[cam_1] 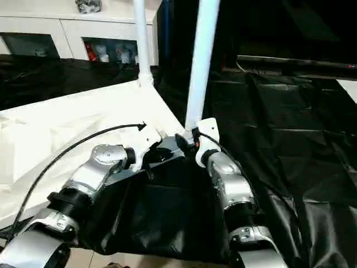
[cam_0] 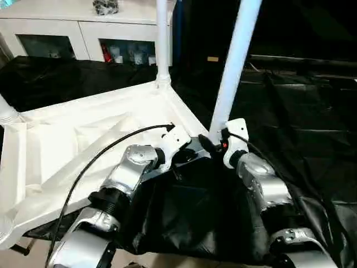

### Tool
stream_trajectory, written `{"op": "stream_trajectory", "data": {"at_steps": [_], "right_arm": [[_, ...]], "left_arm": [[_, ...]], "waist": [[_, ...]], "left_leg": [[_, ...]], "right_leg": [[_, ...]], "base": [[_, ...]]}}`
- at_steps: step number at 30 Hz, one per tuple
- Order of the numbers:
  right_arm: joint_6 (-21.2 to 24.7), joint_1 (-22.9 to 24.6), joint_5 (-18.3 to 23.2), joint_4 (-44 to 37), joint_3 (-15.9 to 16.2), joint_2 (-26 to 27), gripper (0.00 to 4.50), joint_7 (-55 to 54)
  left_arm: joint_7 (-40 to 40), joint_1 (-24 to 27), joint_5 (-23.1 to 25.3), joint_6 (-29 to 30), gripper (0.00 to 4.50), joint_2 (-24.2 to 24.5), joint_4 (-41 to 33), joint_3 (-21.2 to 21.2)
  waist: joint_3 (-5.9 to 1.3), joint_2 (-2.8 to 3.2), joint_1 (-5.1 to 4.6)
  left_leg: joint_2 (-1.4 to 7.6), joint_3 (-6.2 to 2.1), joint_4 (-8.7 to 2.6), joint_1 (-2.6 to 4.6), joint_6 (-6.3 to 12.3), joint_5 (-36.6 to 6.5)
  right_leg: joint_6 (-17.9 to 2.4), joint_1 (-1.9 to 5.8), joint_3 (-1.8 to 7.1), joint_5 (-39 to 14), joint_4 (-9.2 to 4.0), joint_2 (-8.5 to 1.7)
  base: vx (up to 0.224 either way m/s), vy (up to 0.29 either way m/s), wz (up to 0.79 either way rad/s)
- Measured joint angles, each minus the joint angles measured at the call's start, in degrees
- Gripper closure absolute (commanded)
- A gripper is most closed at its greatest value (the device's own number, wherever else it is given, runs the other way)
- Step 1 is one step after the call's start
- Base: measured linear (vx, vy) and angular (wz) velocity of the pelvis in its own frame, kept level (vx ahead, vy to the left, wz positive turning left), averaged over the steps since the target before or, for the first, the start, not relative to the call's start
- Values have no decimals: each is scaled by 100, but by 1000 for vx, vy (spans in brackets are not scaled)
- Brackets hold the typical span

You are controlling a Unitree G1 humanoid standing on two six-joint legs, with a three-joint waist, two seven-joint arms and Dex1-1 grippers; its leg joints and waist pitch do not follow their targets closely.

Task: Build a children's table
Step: Rotate leg to tighten

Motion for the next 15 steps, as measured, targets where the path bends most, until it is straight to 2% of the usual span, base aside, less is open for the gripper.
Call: {"op": "stream_trajectory", "data": {"at_steps": [2,7,14,15], "right_arm": [[-37,44,-5,-56,182,-163,70,432],[-101,220,64,-273,319,-355,70,1148],[-21,569,339,-882,661,-992,70,2625],[-20,603,347,-912,664,-1007,84,2712]], "left_arm": [[-238,112,-36,-111,450,143,-120,-4],[-827,280,-193,-158,450,388,-360,-18],[-1645,437,-416,-215,450,733,-624,-97],[-1712,453,-422,-218,450,757,-646,-105]], "waist": [[0,1,-1],[4,8,32],[8,1,155],[8,1,164]], "left_leg": [[2,0,-8,2,0,0],[2,-1,-8,1,0,0],[3,0,-5,-3,0,0],[4,0,-4,-3,0,0]], "right_leg": [[1,-2,-1,0,0,1],[1,-1,-4,-1,1,0],[1,0,-3,-1,1,-1],[2,2,-3,-1,2,-1]], "base": [[0,0,0],[0,0,0],[0,0,0],[0,0,0]]}}
